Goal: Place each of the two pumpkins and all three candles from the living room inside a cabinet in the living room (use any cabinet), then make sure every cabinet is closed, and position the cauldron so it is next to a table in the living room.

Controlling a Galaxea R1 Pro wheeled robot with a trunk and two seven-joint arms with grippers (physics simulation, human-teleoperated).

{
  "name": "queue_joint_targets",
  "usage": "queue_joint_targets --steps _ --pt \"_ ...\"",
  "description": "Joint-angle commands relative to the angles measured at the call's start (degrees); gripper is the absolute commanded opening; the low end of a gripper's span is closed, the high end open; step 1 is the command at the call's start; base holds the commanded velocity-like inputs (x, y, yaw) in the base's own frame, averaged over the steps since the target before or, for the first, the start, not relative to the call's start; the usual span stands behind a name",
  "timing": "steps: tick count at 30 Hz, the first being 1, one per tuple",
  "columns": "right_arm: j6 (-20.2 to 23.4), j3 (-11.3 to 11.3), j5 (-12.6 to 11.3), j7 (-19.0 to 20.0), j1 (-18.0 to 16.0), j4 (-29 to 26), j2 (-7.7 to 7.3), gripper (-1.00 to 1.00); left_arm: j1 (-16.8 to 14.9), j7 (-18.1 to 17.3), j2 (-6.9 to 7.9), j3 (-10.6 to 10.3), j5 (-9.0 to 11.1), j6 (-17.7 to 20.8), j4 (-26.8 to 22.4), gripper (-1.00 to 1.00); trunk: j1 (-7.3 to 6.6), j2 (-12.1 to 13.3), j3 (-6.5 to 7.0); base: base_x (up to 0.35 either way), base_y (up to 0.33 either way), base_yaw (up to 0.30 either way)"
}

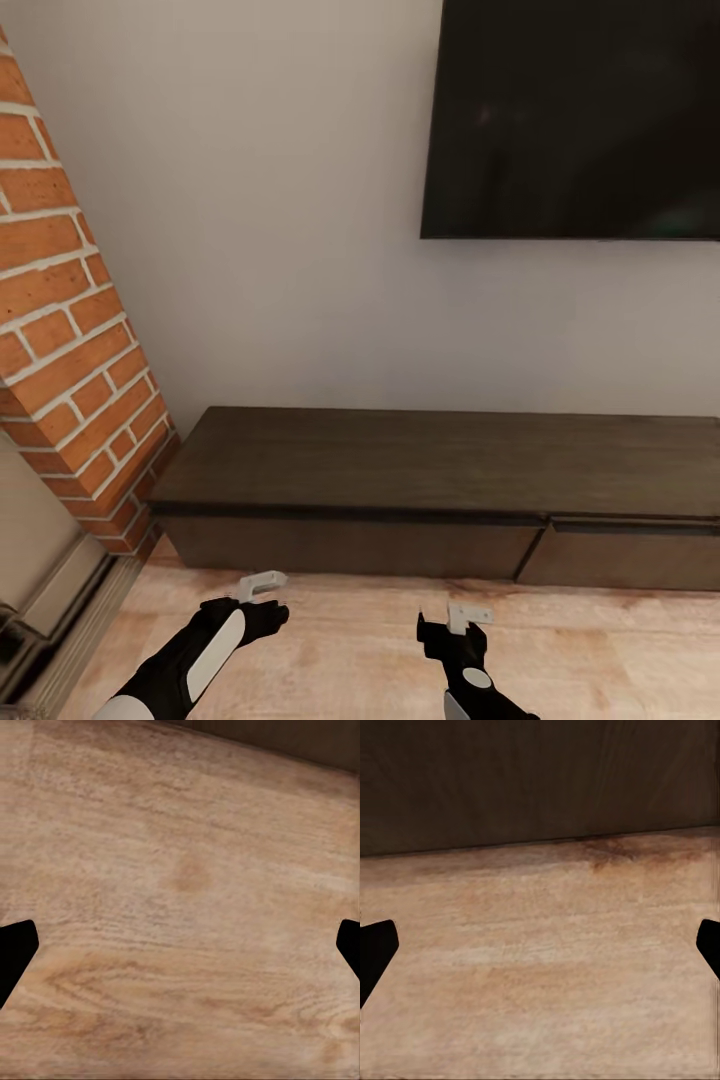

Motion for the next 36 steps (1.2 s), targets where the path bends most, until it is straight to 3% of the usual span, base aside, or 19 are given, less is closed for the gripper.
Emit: queue_joint_targets --steps 1,15,36 --pt "-0.3 0.5 -0.6 -0.3 -0.1 0.0 -0.02 1.00 0.0 0.5 0.09 -0.4 0.6 0.1 -0.1 1.00 -0.27 0.4 0.14 -0.313 0.000 0.000" --pt "-0.3 0.5 -0.8 -0.2 -0.1 0.0 -0.01 1.00 0.0 0.8 0.38 -0.4 0.6 0.0 0.0 1.00 -3.34 6.0 2.50 -0.313 0.000 0.000" --pt "-0.3 0.4 -0.7 -0.3 -0.1 0.1 -0.01 1.00 0.0 1.3 0.21 -0.4 0.4 -2.0 2.4 1.00 -7.95 14.4 6.26 -0.013 0.000 0.000"
